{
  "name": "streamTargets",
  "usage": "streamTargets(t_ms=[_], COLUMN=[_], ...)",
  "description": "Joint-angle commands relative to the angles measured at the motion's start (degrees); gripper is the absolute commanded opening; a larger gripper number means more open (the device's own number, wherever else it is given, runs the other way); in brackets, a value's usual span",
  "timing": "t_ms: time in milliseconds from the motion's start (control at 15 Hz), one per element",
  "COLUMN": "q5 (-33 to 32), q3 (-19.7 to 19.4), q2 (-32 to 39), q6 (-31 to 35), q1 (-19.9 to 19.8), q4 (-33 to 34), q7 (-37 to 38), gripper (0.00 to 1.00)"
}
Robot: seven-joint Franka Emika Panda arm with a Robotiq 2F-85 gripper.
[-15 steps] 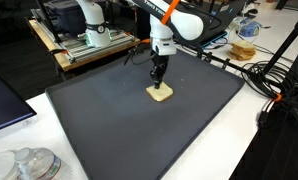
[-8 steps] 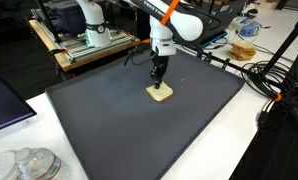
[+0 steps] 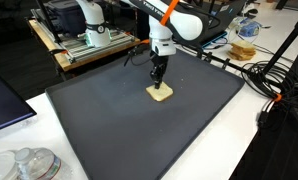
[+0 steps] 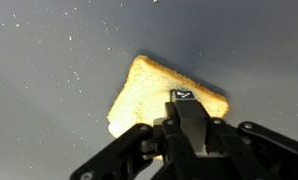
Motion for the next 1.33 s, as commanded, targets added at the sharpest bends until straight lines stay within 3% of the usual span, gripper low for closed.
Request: streamTargets(t_ms=[0, 1267], q5=[-3.1, -3.0], q3=[2.1, 1.6], q2=[6.2, 6.6], q6=[0.0, 0.1], q1=[-2.3, -2.1], q4=[-1.4, -0.6], q7=[-2.4, -2.4], gripper=[0.05, 0.05])
